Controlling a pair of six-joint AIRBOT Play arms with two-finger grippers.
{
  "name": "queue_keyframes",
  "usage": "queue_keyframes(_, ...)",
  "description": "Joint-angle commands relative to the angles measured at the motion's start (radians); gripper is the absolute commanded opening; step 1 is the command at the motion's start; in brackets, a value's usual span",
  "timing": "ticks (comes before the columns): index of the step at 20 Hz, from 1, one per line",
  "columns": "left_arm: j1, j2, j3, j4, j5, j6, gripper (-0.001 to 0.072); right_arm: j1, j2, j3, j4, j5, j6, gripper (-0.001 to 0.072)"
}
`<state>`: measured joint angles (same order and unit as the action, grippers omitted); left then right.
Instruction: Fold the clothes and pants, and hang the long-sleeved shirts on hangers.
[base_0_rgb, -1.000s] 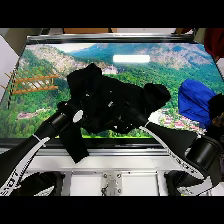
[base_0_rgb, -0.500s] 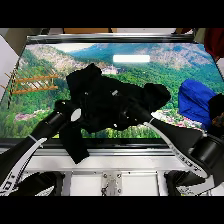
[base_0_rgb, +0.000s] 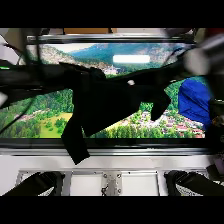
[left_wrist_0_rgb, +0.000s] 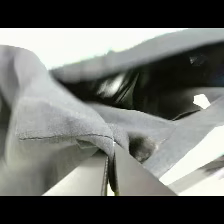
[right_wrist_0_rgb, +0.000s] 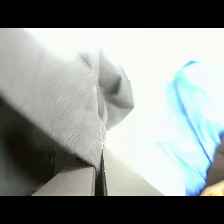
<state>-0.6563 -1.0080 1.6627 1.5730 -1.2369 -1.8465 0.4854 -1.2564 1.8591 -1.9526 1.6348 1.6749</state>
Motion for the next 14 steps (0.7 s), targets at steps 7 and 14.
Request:
queue_keyframes(7, -0.180, 0.146, -0.362, -0.003, -0.202, -0.235, 0.0016, -0.016, 0.239, -0.182, 0.250, 0.205, 0.163, 0.0012)
queue_keyframes(14, -0.032, 0.097, -0.744, -0.221, 0.070, -0.183, 0.0017, -0.016, 0.195, -0.551, 0.232, 0.074, 0.257, 0.0013)
